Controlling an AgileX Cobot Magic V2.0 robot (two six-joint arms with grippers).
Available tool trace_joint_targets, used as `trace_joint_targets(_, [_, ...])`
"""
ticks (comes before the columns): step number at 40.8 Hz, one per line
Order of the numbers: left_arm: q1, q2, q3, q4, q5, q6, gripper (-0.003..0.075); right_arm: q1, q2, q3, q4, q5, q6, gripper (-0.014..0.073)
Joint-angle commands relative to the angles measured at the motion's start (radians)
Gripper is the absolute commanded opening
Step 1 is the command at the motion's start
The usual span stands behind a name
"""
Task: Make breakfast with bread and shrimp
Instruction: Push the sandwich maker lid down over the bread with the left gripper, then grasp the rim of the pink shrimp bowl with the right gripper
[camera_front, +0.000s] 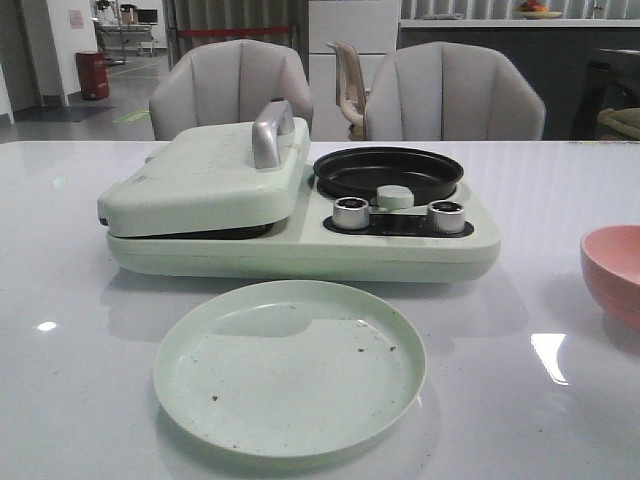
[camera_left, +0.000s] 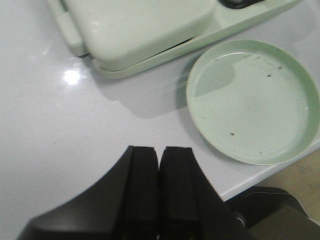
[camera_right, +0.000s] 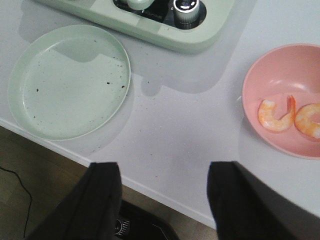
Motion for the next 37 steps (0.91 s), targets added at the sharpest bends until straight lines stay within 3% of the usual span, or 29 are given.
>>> trace_joint_targets(1, [-0.016,-0.092,0.006,0.096,-0.047,-0.108,0.0104,-0.009,-0.005,-0.026,0.025,-0.056,-0.001,0.0494])
trace_joint_targets(11, [-0.016,-0.219,0.080,0.087,-0.045,-0.108,0.0100,-0.026,0.021,-0.029,-0.063,-0.087,0.010,0.0494])
trace_joint_targets(16, [-0.016,-0.233,0.091,0.087,-0.043,-0.108,0.0100,-0.117,0.090,-0.049,-0.084,-0.088,0.061,0.0494])
trace_joint_targets(27, [-0.016,-0.233,0.091,0.087,-0.042,-0.108,0.0100,-0.319,0.324,-0.138,-0.099,-0.061,0.035,0.0494])
trace_joint_targets(37, [-0.016,-0.233,0.091,0.087,-0.042,-0.108,0.0100,-0.342,0.542,-0.216,-0.219,-0.118,-0.032,0.0494])
